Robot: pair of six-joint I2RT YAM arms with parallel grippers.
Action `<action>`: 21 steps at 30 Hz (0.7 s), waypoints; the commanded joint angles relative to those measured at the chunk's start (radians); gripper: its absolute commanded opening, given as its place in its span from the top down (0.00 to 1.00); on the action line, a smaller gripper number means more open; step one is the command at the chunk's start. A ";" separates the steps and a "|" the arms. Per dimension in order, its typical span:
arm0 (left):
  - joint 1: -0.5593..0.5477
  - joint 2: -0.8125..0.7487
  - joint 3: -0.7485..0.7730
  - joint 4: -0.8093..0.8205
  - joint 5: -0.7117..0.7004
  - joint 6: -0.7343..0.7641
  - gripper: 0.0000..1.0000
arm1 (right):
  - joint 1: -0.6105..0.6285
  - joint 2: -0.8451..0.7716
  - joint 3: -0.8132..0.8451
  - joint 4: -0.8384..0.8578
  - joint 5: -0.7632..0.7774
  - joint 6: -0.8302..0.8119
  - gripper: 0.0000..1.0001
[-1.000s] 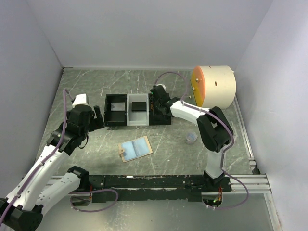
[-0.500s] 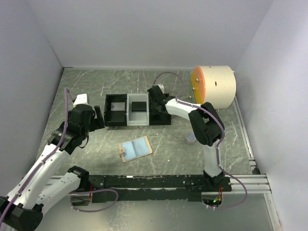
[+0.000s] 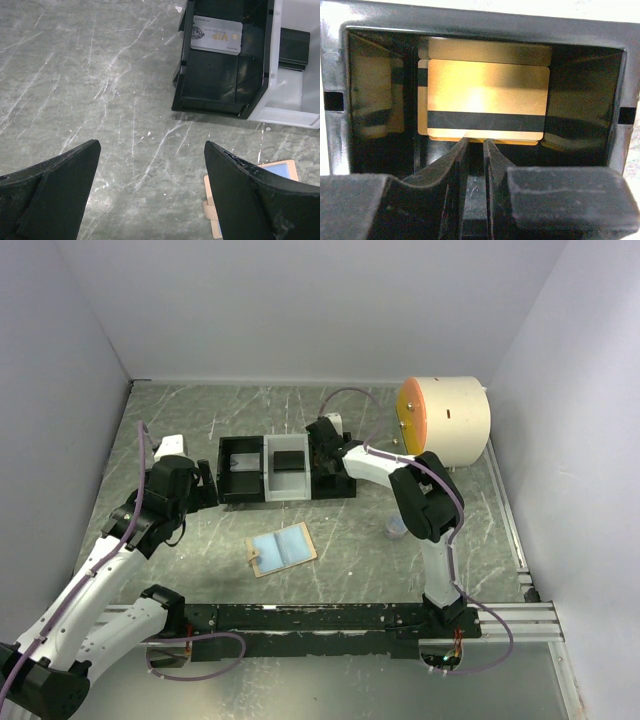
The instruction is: Take the credit cards out of the card holder
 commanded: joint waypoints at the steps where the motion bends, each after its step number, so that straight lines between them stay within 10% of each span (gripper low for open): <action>1: 0.006 -0.002 0.001 0.007 -0.011 0.004 0.04 | -0.005 0.029 0.017 0.002 0.015 -0.008 0.82; 21: 0.006 -0.001 0.003 0.006 0.008 0.006 0.03 | 0.010 -0.634 -0.354 0.136 -0.245 -0.013 0.51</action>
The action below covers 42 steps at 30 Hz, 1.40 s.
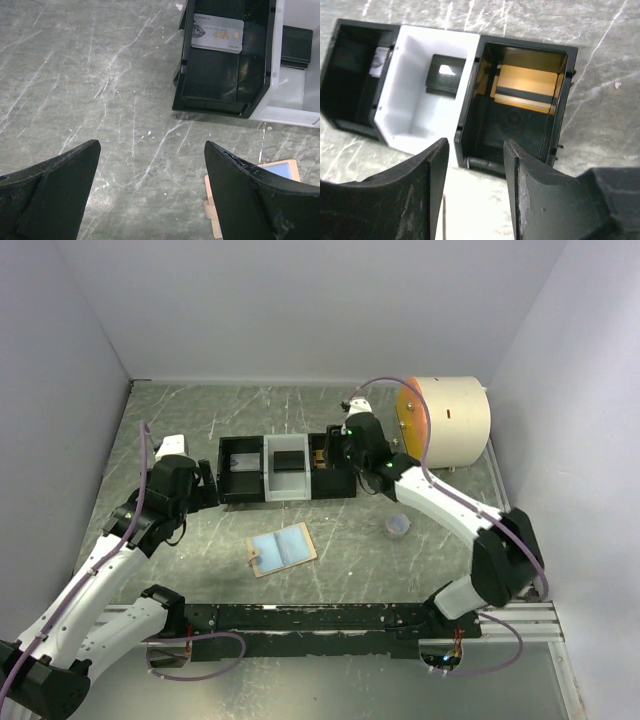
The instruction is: Take the credit cards out of the card holder
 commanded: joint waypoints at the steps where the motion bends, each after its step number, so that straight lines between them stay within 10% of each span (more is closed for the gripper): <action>1: 0.006 -0.013 0.001 0.008 0.008 0.007 0.03 | 0.015 -0.172 -0.134 0.068 -0.049 0.006 0.48; 10: 0.004 -0.031 -0.001 0.010 0.000 0.003 0.03 | 0.056 -0.348 -0.318 0.047 -0.215 0.067 0.43; 20: 0.004 -0.021 0.004 -0.001 0.001 0.000 0.03 | 0.401 -0.205 -0.301 -0.032 0.078 0.163 0.40; 42: 0.003 -0.030 0.007 -0.007 -0.017 -0.010 0.00 | 0.466 0.131 -0.151 -0.072 0.057 0.168 0.28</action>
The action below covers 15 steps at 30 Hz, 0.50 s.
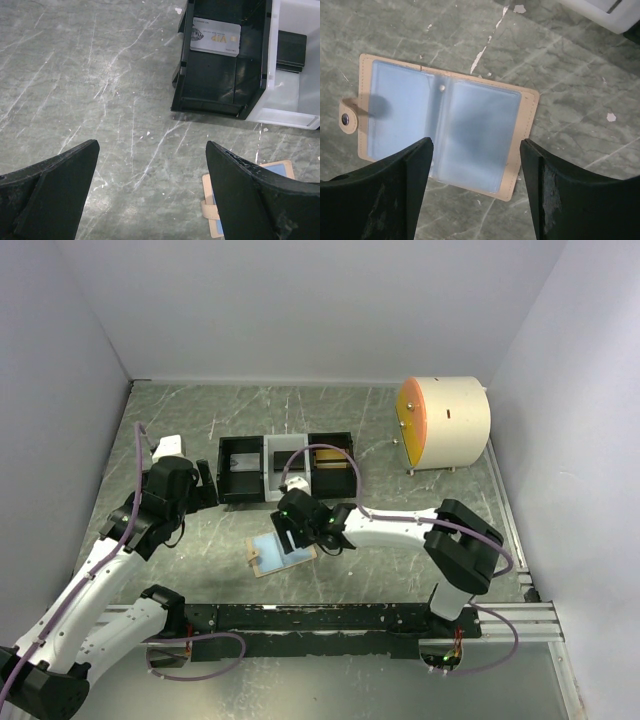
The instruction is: Take the credit cards out of the card holder
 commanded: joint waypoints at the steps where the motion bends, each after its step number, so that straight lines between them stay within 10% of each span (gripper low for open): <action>1: 0.003 -0.006 0.006 -0.001 -0.016 0.002 0.00 | 0.024 0.030 0.033 -0.018 0.026 -0.002 0.28; 15: 0.003 -0.004 0.004 0.004 -0.012 0.005 0.00 | 0.079 0.218 0.096 -0.125 0.164 0.061 0.31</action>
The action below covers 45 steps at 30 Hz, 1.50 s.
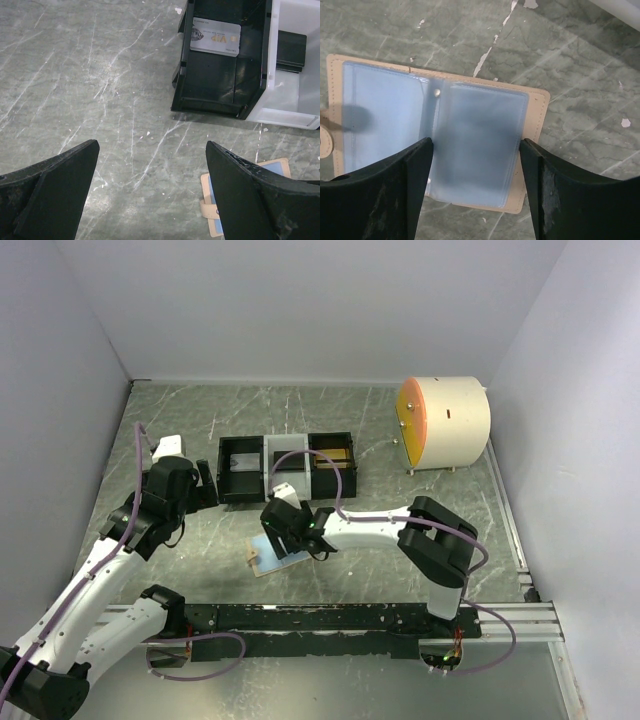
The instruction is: Take the credit cards out of the card holder
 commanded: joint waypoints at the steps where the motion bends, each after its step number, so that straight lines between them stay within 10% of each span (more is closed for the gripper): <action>1: 0.003 -0.005 0.003 0.004 -0.011 0.005 0.00 | 0.026 0.090 0.002 -0.085 0.107 0.061 0.33; 12: 0.003 -0.003 0.002 0.005 -0.008 0.006 0.00 | 0.082 0.139 0.067 -0.171 0.237 0.093 0.60; 25: 0.003 -0.011 0.008 -0.004 -0.025 -0.003 0.01 | 0.083 -0.001 0.146 -0.167 0.134 0.038 0.34; 45: 0.003 -0.029 0.006 -0.005 -0.044 -0.010 0.01 | 0.109 -0.054 0.246 -0.300 0.332 0.071 0.25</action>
